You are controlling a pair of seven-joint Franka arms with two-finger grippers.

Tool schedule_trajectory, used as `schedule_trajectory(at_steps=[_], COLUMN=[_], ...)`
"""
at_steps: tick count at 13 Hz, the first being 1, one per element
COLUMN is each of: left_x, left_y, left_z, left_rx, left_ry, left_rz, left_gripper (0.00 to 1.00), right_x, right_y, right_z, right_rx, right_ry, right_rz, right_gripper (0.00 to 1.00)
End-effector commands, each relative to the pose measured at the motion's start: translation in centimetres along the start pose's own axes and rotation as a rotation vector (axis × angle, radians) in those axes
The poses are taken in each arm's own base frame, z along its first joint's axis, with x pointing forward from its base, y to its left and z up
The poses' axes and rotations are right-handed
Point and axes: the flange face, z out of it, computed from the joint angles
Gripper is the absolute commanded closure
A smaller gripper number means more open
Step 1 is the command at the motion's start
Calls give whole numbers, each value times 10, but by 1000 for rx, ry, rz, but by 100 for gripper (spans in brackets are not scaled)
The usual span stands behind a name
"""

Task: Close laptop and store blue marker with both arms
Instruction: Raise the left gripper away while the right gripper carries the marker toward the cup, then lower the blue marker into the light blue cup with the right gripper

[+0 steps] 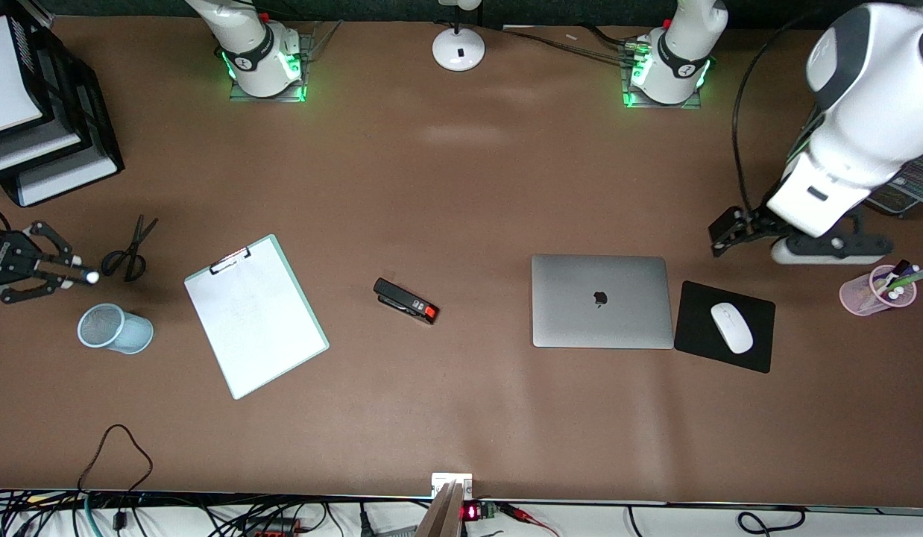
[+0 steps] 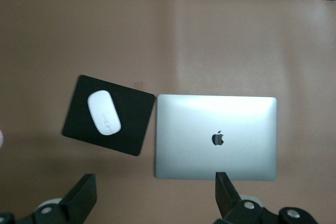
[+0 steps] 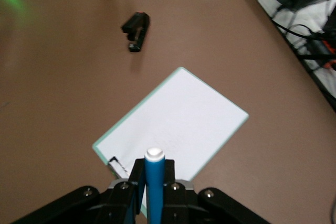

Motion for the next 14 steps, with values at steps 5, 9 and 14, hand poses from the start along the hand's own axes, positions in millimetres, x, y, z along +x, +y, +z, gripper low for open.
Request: schedule_trajectory(at_steps=[5,9,14], left_x=[-34,-53,-64], left_y=[-7,-3,-9], left_z=[-56,-79,-97], left_rx=[56,72,69], left_ry=[-15,-43,-47], left_rz=[25,39,109], left_gripper=[0,0,0], right_x=[15,-27,-70], right_y=[6,20,49], right_z=[12,25,10], right_rx=[135,128,57], right_ry=[217,237,234], right_rz=[-95,-185,-226], right_gripper=[94,94,94])
